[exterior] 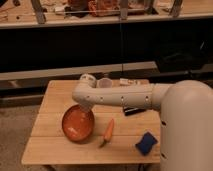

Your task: Pick up the ceramic bowl

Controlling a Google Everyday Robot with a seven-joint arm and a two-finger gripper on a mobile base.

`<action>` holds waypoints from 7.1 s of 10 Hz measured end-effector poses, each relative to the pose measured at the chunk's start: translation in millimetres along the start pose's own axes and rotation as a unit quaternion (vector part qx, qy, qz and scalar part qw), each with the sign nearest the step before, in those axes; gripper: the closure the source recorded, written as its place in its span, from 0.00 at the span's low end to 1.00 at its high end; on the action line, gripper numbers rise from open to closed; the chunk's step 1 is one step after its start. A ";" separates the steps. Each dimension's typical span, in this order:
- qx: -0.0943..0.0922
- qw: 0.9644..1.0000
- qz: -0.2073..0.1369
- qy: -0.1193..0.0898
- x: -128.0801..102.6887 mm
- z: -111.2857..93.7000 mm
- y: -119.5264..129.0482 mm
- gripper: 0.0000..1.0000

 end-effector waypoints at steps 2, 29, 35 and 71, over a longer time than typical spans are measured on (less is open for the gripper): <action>-0.001 1.000 -0.005 0.002 0.1 1.6 1.3 0.99; -0.009 0.995 -0.102 0.017 -1.0 26.6 19.1 0.99; -0.006 0.992 -0.128 0.020 -3.7 28.6 21.2 0.99; -0.011 0.966 -0.252 0.049 12.3 -0.1 28.6 0.99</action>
